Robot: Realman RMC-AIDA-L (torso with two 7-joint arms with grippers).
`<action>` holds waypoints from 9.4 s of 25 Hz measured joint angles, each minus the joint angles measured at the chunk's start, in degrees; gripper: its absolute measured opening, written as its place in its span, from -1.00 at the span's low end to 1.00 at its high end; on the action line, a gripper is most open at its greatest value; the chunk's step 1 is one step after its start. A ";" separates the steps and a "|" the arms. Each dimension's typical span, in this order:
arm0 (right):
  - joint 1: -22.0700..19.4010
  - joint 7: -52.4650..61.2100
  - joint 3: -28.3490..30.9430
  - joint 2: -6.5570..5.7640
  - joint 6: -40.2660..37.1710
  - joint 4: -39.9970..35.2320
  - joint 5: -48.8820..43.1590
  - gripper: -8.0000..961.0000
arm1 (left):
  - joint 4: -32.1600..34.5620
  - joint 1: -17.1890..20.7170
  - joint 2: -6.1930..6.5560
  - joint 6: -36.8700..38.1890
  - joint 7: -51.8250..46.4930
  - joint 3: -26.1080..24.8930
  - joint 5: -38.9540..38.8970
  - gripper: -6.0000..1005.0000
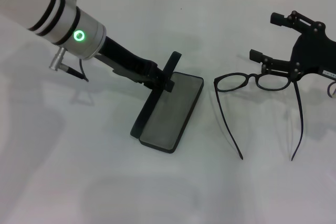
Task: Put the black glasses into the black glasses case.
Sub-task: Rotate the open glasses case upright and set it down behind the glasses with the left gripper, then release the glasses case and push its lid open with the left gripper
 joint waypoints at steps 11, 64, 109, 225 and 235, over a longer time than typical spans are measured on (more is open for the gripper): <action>0.19 -1.32 0.00 0.07 0.00 1.36 0.38 0.82 | -0.71 -3.55 0.30 -0.93 -0.21 -0.01 4.12 -0.14; -1.82 -3.37 0.76 -0.23 -1.54 4.39 4.25 0.82 | 4.45 -10.44 -0.64 -17.03 43.09 -0.10 0.79 -0.61; -1.32 -5.06 0.79 -0.17 1.40 4.49 4.21 0.82 | 9.80 -6.66 -0.33 -28.25 51.54 -0.10 -3.44 -0.58; 30.71 53.13 -38.96 0.35 34.53 -12.56 -51.44 0.16 | 46.10 38.84 -0.91 -8.20 107.86 -5.54 -82.87 0.57; 28.53 53.20 -43.12 0.36 41.17 -12.42 -48.40 -0.26 | 45.87 38.97 -0.91 -8.31 107.41 -5.54 -82.89 0.57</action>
